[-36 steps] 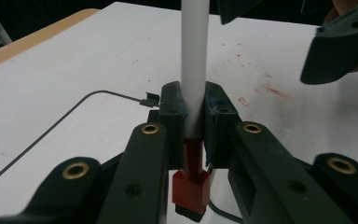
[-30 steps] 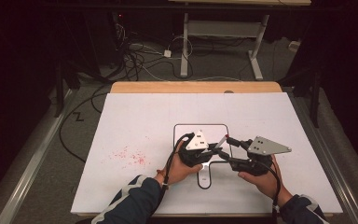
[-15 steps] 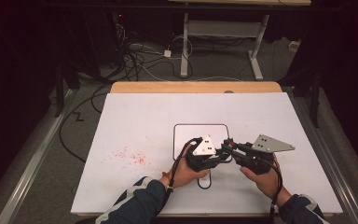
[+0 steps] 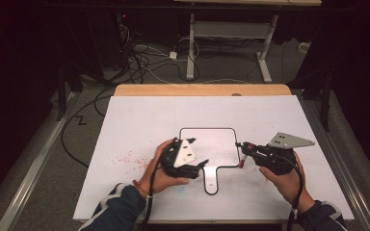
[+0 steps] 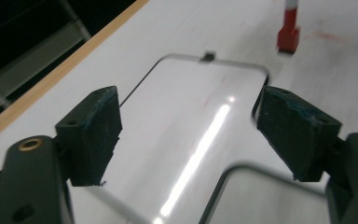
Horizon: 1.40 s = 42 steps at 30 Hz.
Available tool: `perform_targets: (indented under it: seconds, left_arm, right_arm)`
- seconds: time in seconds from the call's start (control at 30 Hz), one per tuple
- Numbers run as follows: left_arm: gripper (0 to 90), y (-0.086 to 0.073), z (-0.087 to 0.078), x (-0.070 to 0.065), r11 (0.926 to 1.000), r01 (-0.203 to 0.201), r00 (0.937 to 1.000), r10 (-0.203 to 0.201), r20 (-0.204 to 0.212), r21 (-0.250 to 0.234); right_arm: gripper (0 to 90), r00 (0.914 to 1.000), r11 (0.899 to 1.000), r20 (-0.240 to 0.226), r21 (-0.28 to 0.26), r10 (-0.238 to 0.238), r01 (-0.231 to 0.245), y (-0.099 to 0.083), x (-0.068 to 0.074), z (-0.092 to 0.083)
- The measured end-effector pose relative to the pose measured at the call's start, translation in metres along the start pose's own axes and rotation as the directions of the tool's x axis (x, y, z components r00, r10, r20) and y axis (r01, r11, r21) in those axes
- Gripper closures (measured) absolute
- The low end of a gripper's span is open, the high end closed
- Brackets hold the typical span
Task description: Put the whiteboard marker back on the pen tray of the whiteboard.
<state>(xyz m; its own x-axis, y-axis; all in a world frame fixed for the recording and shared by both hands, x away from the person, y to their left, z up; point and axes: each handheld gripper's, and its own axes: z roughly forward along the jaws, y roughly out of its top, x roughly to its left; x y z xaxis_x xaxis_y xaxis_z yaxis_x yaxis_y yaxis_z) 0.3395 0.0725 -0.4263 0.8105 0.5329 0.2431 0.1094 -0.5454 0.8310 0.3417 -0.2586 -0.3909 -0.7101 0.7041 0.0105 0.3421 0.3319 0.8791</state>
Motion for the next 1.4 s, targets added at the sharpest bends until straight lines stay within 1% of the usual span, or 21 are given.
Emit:
perform_targets:
  seconds: [0.03,0.07,0.1,0.13,0.2,0.27,0.3,0.33,0.43,0.5,0.57,0.67,0.73,0.8,0.93,1.03,1.07,1.1,1.17,1.23,1.4]
  left_arm:
    - [20.1,-0.01,-0.008,0.004,0.9997,0.022,0.9997,-0.022,-0.013,0.002]
    - [20.3,-0.019,-0.015,0.007,0.9993,0.03,0.999,-0.03,-0.033,0.02]
    - [20.3,-0.028,-0.021,0.01,0.9985,0.033,0.9977,-0.031,-0.06,0.043]
    - [20.2,-0.036,-0.026,0.012,0.9973,0.029,0.9956,-0.023,-0.091,0.068]
    - [20.2,-0.05,-0.036,0.017,0.9928,0.07,0.9917,-0.059,-0.115,0.097]
    - [20.2,-0.061,-0.044,0.021,0.9884,0.107,0.9865,-0.092,-0.135,0.107]
    - [20.2,-0.066,-0.048,0.022,0.9865,0.119,0.9847,-0.103,-0.141,0.112]
    - [20.2,-0.07,-0.05,0.023,0.9845,0.131,0.9827,-0.113,-0.147,0.117]
    - [20.2,-0.077,-0.054,0.026,0.9795,0.154,0.9784,-0.133,-0.158,0.13]
    - [20.2,-0.077,-0.054,0.027,0.9792,0.157,0.9777,-0.136,-0.16,0.129]
    - [20.2,-0.076,-0.054,0.027,0.9806,0.154,0.9787,-0.135,-0.155,0.121]
    - [20.0,-0.078,-0.053,0.025,0.9804,0.144,0.9818,-0.124,-0.144,0.135]
    - [20.1,-0.079,-0.053,0.025,0.9793,0.142,0.9825,-0.122,-0.141,0.144]
    - [20.0,-0.079,-0.052,0.024,0.9789,0.138,0.9838,-0.118,-0.136,0.151]
    - [20.0,-0.079,-0.049,0.023,0.9785,0.13,0.9858,-0.11,-0.127,0.16]
    - [20.0,-0.078,-0.048,0.022,0.978,0.115,0.9878,-0.094,-0.124,0.174]
    - [20.0,-0.078,-0.048,0.022,0.9776,0.114,0.988,-0.092,-0.124,0.177]
    - [20.0,-0.078,-0.048,0.021,0.9777,0.115,0.9878,-0.093,-0.125,0.176]
    - [20.0,-0.078,-0.048,0.022,0.9783,0.116,0.9877,-0.095,-0.124,0.172]
    - [20.0,-0.078,-0.048,0.022,0.9779,0.118,0.9874,-0.097,-0.125,0.172]
    - [20.0,-0.078,-0.05,0.022,0.9786,0.122,0.9864,-0.102,-0.129,0.165]
  right_arm:
    - [81.2,0.9998,1.0,0.004,0.02,0.019,-0.019,0.0,-0.004,0.001]
    - [81.1,0.9992,0.998,-0.009,0.053,0.038,-0.037,0.0,-0.009,0.005]
    - [81.1,0.9985,0.996,-0.008,0.072,0.053,-0.053,-0.001,-0.014,0.008]
    - [81.1,0.9974,0.994,0.011,0.081,0.071,-0.072,-0.001,-0.018,0.011]
    - [81.1,0.9932,0.985,-0.007,0.128,0.116,-0.114,-0.002,-0.028,0.021]
    - [81.0,0.9913,0.981,0.01,0.145,0.131,-0.131,-0.002,-0.036,0.031]
    - [81.0,0.9878,0.976,-0.01,0.153,0.155,-0.152,-0.003,-0.041,0.037]
    - [80.5,0.9852,0.975,-0.012,0.146,0.171,-0.168,-0.002,-0.045,0.042]
    - [78.9,0.975,0.963,-0.004,0.16,0.222,-0.219,-0.001,-0.057,0.057]
    - [78.3,0.9689,0.955,0.004,0.167,0.247,-0.245,-0.001,-0.064,0.068]
    - [77.7,0.9606,0.945,0.018,0.178,0.277,-0.276,-0.003,-0.068,0.079]
    - [77.0,0.9523,0.93,0.047,0.204,0.302,-0.305,-0.009,-0.072,0.096]
    - [75.5,0.9515,0.926,0.07,0.221,0.299,-0.308,-0.013,-0.074,0.105]
    - [75.1,0.9444,0.918,0.086,0.22,0.317,-0.329,-0.016,-0.077,0.111]
    - [72.9,0.9445,0.92,0.123,0.22,0.305,-0.325,-0.02,-0.079,0.118]
    - [64.2,0.9525,0.93,0.16,0.225,0.259,-0.291,-0.019,-0.078,0.121]
    - [63.5,0.9544,0.93,0.167,0.235,0.247,-0.282,-0.019,-0.078,0.121]
    - [62.8,0.9576,0.935,0.178,0.236,0.227,-0.265,-0.019,-0.077,0.121]
    - [61.5,0.9584,0.942,0.205,0.23,0.199,-0.244,-0.019,-0.077,0.119]
    - [61.4,0.9608,0.946,0.213,0.232,0.177,-0.226,-0.018,-0.079,0.117]
    - [61.6,0.967,0.95,0.204,0.24,0.153,-0.201,-0.021,-0.081,0.115]
